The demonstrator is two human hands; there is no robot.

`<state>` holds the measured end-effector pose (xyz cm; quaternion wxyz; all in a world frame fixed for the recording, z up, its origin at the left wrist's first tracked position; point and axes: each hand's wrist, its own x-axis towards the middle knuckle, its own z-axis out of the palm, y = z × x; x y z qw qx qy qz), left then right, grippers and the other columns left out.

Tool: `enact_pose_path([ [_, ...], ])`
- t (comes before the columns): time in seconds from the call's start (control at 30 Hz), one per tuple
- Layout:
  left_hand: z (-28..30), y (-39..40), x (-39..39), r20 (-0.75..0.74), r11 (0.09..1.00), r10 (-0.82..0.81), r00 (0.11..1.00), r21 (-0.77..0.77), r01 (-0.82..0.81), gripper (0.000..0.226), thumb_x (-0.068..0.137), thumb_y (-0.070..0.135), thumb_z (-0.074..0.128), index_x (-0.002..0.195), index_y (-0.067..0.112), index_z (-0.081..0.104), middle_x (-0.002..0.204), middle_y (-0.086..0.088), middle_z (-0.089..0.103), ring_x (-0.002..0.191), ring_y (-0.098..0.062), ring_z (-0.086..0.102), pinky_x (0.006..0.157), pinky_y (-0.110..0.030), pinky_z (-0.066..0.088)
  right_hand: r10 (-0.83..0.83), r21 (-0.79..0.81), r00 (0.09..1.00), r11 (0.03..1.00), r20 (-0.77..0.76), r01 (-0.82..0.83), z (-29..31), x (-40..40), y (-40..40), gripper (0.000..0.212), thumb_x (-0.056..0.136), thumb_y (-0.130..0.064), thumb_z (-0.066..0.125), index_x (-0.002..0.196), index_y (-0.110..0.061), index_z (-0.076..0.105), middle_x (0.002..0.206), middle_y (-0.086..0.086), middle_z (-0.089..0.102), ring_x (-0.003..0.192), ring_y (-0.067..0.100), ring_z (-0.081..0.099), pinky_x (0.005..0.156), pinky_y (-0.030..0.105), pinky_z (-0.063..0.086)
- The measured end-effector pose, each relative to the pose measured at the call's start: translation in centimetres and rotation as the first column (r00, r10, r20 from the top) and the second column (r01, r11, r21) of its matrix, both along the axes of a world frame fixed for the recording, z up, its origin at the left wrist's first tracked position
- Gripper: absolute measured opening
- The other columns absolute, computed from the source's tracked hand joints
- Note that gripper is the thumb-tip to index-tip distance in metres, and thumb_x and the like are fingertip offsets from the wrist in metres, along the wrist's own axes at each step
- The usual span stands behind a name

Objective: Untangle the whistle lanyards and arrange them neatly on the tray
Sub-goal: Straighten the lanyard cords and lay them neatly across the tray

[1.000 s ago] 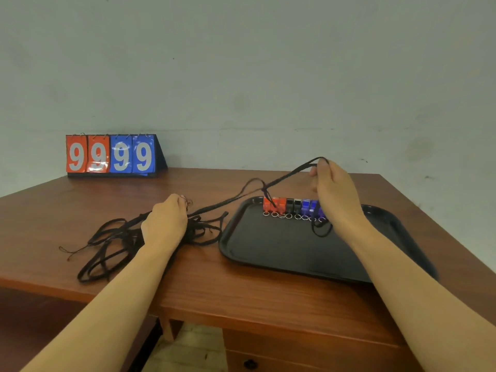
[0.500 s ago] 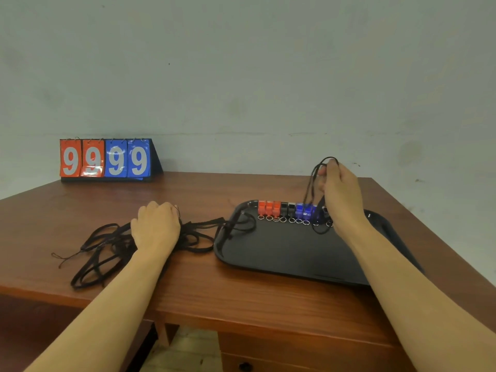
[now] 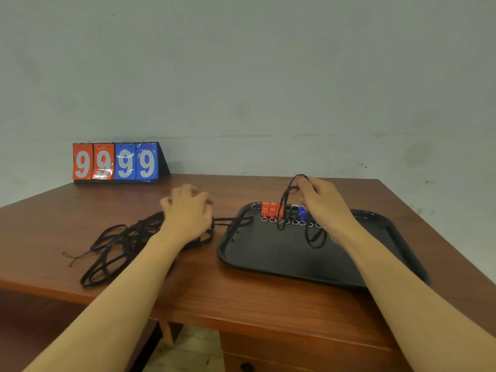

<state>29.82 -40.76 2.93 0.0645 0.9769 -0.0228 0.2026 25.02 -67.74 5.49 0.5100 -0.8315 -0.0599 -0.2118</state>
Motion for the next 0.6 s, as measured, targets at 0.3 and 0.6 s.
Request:
enact_pose_path([
  [0.3,-1.9,-3.1,0.5,-0.255,0.974,-0.225,0.94,-0.083,0.211,0.043,0.099,0.042,0.039,0.137,0.027,0.051,0.14,-0.001,0.052,0.125,-0.025,0.049,0.108,-0.056,0.031,0.025,-0.036,1.0,0.999,0.016,-0.025,-0.3,0.3,-0.3,0.033,0.103,-0.044,0.042,0.085,-0.036,0.068,0.099,0.025,0.069,0.089,0.039,0.067,0.082,0.046,0.054],
  [0.6,-1.9,-0.6,1.2,-0.155,0.973,-0.231,0.961,-0.013,0.232,0.024,0.106,0.038,0.038,0.122,0.027,0.051,0.085,0.008,0.067,0.082,-0.018,0.06,0.098,-0.046,0.038,0.014,-0.08,1.0,0.997,0.025,-0.012,-0.5,0.3,-0.5,0.035,0.104,-0.039,0.042,0.089,-0.029,0.072,0.053,-0.005,0.046,0.053,0.012,0.045,0.065,0.03,0.045],
])
